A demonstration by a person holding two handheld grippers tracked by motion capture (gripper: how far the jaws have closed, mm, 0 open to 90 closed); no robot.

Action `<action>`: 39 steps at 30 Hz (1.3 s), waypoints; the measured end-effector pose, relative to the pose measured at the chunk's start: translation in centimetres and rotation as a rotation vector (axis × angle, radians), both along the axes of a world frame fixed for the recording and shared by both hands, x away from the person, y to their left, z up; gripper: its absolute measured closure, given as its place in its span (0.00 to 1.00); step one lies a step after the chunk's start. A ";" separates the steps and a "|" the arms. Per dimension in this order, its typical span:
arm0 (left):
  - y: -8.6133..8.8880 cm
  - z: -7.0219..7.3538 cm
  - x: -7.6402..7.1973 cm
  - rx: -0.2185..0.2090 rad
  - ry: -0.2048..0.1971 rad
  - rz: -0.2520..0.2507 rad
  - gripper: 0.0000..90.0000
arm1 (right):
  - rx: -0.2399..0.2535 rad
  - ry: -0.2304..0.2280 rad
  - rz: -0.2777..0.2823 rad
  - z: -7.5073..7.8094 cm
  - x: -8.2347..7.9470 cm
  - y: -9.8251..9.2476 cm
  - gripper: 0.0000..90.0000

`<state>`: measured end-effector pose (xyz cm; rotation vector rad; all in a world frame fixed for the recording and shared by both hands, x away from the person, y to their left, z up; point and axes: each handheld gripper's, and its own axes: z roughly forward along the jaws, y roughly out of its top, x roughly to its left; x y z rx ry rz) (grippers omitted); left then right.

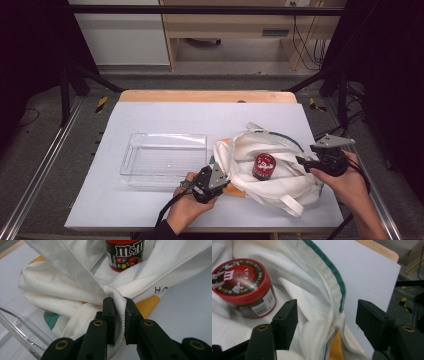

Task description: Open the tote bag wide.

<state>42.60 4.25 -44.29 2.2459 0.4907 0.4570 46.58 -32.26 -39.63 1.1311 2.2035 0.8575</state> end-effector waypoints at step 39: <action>0.0 0.3 0.1 -0.008 0.001 0.002 0.91 | -0.205 0.093 0.052 -4.1 3.2 3.7 0.94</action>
